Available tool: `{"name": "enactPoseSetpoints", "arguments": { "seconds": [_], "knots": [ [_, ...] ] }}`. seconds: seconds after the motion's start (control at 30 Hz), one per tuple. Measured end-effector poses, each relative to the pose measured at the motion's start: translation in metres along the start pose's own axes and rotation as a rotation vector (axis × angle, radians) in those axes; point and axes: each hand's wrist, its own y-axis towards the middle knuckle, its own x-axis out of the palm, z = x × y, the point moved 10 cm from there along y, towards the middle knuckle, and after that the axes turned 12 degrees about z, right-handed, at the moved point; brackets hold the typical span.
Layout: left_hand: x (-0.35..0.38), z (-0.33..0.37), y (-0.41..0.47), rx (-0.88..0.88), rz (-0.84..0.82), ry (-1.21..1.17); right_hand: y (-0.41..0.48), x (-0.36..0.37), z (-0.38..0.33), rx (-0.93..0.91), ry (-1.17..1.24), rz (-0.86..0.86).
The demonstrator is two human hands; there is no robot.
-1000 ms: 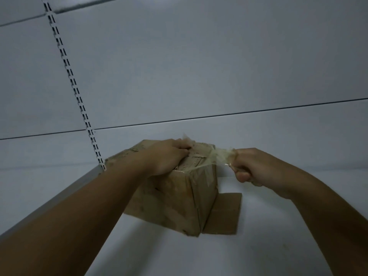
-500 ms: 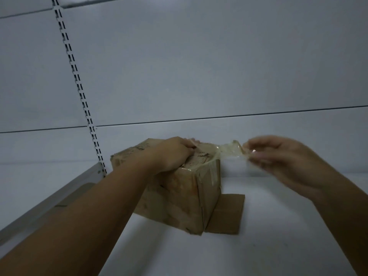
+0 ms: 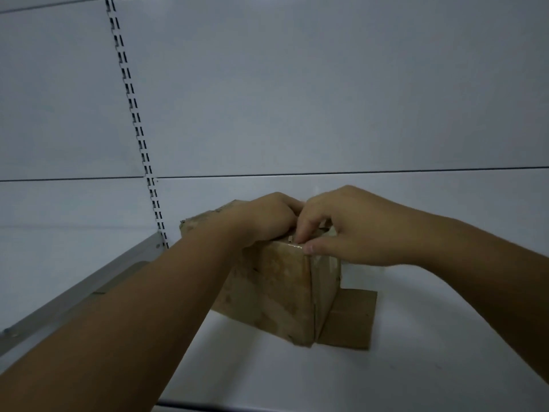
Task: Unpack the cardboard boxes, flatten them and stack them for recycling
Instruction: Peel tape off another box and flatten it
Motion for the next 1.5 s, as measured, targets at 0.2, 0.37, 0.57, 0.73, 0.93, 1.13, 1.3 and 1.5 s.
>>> {"name": "enactPoseSetpoints", "arguments": {
  "seconds": [0.2,0.37,0.57,0.73,0.93,1.13,1.3,1.5],
  "knots": [
    [-0.001,-0.001,0.000,-0.007,0.022,-0.001,0.017,0.015,0.010,0.105,0.040,-0.253],
    [-0.001,0.001,0.000,0.012,0.027,0.053,0.022,0.026,0.004,0.028,-0.113,-0.429],
    [-0.001,0.000,0.000,-0.002,0.026,0.046,0.003,0.018,-0.006,-0.183,-0.172,-0.216],
    [0.004,0.000,-0.002,-0.020,0.009,0.044,-0.035,-0.005,-0.012,-0.405,-0.083,0.157],
    [0.006,-0.001,-0.001,-0.001,0.005,0.130,-0.069,-0.019,0.116,0.364,0.308,0.713],
    [0.009,-0.003,0.002,0.031,0.012,0.191,-0.071,0.047,0.155,0.854,1.082,0.674],
    [0.009,-0.005,0.000,0.019,-0.007,0.166,-0.085,0.030,0.167,0.810,1.037,0.842],
    [0.012,-0.005,-0.002,0.048,-0.053,0.194,-0.126,0.011,0.228,1.069,1.150,1.187]
  ]
}}
